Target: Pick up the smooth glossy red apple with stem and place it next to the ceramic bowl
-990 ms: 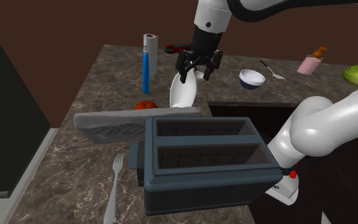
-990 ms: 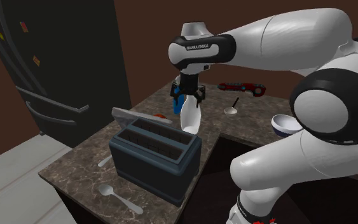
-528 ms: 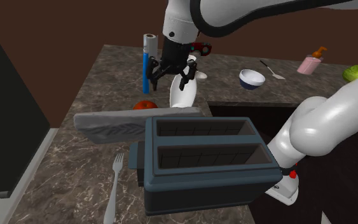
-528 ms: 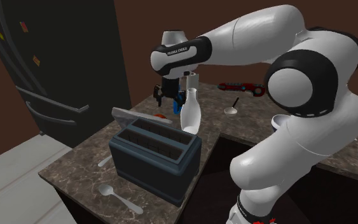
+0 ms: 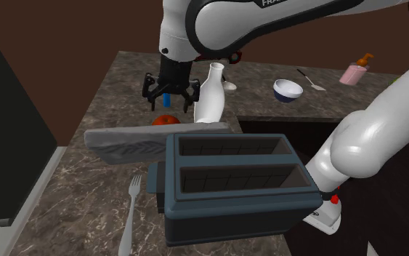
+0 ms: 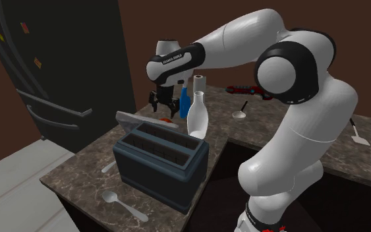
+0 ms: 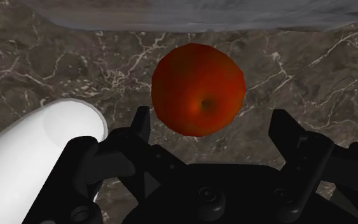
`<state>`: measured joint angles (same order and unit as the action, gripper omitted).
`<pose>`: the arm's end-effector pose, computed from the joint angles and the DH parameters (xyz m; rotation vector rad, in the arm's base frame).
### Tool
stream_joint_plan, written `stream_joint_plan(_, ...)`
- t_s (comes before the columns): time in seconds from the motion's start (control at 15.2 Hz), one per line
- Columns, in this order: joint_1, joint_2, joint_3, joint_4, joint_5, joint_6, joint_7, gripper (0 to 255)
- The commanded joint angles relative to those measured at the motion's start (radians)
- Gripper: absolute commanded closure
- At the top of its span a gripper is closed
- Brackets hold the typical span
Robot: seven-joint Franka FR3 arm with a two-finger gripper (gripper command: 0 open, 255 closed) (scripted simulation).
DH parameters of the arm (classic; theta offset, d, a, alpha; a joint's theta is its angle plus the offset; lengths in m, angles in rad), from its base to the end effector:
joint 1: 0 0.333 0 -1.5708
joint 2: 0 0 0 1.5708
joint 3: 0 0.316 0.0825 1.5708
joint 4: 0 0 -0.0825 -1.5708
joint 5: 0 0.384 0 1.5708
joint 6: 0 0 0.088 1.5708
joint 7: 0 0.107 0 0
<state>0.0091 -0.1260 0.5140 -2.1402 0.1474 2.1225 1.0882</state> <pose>0.4492 0.2738 0.4611 -2.8748 0.9480 -0.0256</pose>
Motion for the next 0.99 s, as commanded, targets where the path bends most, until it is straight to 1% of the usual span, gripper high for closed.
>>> stream_joint_plan(0.0,0.002,0.015,0.006,-0.014,-0.006,0.029,0.010,0)
stream_joint_plan(0.2,0.003,0.033,0.011,-0.031,-0.014,0.063,0.017,0)
stream_joint_plan(0.73,0.003,0.033,0.011,-0.031,-0.014,0.063,0.017,0)
stream_joint_plan(0.79,0.003,0.033,0.011,-0.031,-0.014,0.063,0.017,255)
stream_joint_plan(0.92,0.003,0.033,0.011,-0.031,-0.014,0.063,0.017,255)
